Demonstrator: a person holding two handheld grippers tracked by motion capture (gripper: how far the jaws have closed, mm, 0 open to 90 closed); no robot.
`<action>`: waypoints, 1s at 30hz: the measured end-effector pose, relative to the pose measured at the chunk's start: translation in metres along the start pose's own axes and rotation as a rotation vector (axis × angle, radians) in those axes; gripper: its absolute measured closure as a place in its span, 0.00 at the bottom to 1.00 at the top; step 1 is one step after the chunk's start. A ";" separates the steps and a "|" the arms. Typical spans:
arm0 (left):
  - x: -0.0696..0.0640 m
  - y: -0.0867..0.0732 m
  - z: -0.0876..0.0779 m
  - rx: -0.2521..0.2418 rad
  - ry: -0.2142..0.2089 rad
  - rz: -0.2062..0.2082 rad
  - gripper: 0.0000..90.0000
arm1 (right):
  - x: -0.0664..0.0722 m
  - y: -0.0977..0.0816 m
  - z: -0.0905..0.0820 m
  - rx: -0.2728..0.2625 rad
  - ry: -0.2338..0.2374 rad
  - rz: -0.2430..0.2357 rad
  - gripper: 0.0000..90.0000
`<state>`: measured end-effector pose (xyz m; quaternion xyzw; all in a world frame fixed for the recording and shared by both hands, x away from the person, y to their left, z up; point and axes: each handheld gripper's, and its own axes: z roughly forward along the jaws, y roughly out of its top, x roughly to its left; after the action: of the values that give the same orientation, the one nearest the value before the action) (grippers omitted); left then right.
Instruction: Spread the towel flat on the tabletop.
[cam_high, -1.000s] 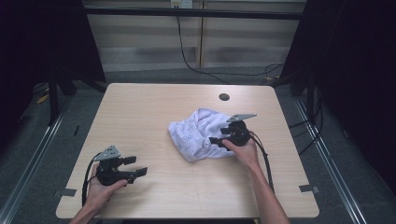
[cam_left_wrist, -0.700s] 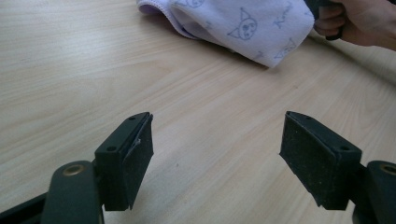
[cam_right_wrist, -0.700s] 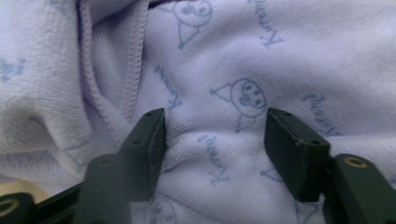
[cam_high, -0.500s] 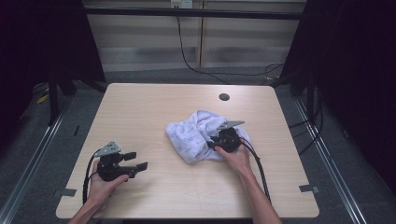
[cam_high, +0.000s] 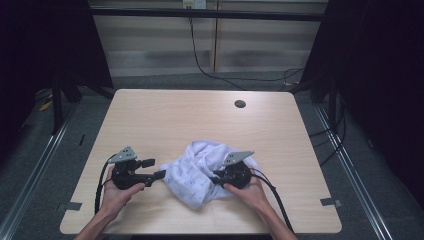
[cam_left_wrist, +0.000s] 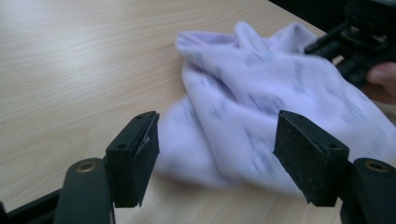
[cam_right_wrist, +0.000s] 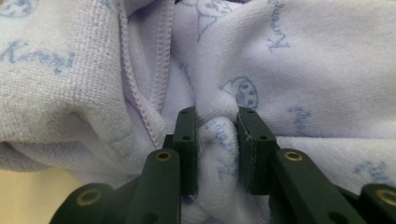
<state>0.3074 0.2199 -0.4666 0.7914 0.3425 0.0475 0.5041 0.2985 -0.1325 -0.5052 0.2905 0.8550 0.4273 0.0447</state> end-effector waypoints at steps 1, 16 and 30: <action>0.000 0.001 0.001 0.001 -0.001 -0.003 0.35 | 0.008 -0.002 -0.002 0.005 0.019 -0.011 0.78; 0.005 0.022 0.066 0.087 -0.049 -0.045 0.30 | 0.003 0.016 -0.034 -0.077 -0.096 0.087 0.35; -0.007 0.011 0.083 0.170 -0.162 0.001 0.84 | 0.008 0.009 0.000 -0.001 -0.096 0.053 0.84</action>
<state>0.3419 0.1492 -0.4962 0.8328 0.3028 -0.0457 0.4611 0.2960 -0.1239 -0.4973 0.3331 0.8438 0.4142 0.0743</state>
